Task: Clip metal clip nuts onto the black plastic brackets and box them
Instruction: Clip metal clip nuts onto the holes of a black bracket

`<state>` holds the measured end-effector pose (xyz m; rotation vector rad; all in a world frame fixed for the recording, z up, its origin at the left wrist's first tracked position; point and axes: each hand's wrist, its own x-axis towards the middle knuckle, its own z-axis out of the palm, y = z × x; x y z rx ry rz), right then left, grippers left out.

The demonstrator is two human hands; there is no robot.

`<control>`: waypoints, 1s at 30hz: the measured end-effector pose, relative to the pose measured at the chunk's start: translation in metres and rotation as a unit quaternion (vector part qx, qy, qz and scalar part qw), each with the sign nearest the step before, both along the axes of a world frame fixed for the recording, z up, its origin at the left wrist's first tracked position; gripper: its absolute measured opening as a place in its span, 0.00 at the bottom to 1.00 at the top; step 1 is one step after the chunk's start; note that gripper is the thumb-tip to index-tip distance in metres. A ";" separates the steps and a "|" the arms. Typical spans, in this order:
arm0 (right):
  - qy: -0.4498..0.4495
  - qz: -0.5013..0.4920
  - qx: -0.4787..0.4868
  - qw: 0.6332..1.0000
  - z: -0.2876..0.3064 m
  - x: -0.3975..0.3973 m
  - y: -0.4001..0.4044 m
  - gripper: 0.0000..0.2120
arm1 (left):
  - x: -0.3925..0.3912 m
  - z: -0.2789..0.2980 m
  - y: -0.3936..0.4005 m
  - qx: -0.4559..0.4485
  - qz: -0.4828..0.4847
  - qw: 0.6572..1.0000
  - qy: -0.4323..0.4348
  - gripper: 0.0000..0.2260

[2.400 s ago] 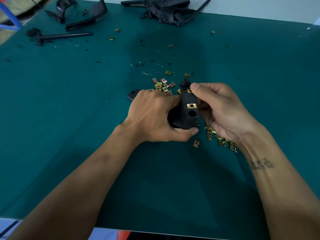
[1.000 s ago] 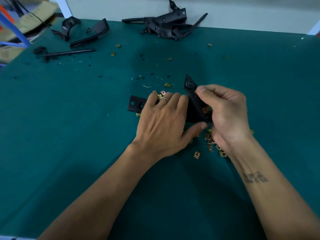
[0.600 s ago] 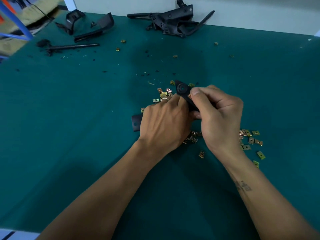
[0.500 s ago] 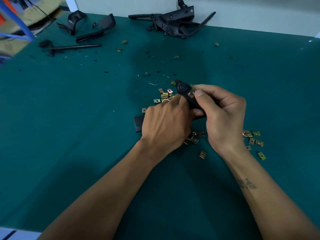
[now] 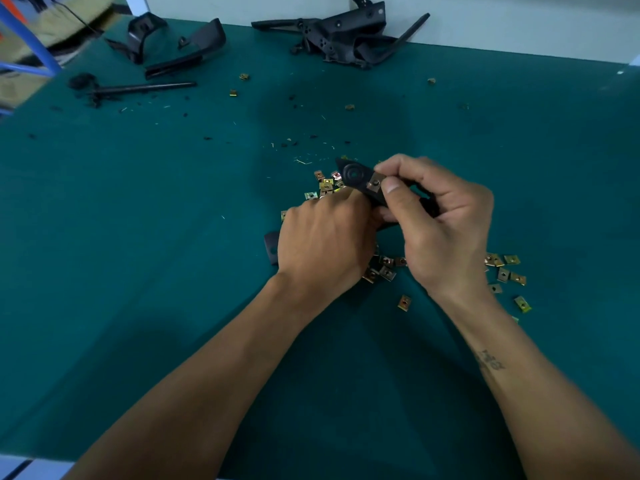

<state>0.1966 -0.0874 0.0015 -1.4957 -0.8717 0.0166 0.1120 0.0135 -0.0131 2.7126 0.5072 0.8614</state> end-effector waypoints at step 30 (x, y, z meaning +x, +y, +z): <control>0.106 0.002 0.048 0.993 0.017 0.050 -0.030 0.10 | 0.004 0.001 0.016 -0.169 0.026 0.985 -0.024 0.14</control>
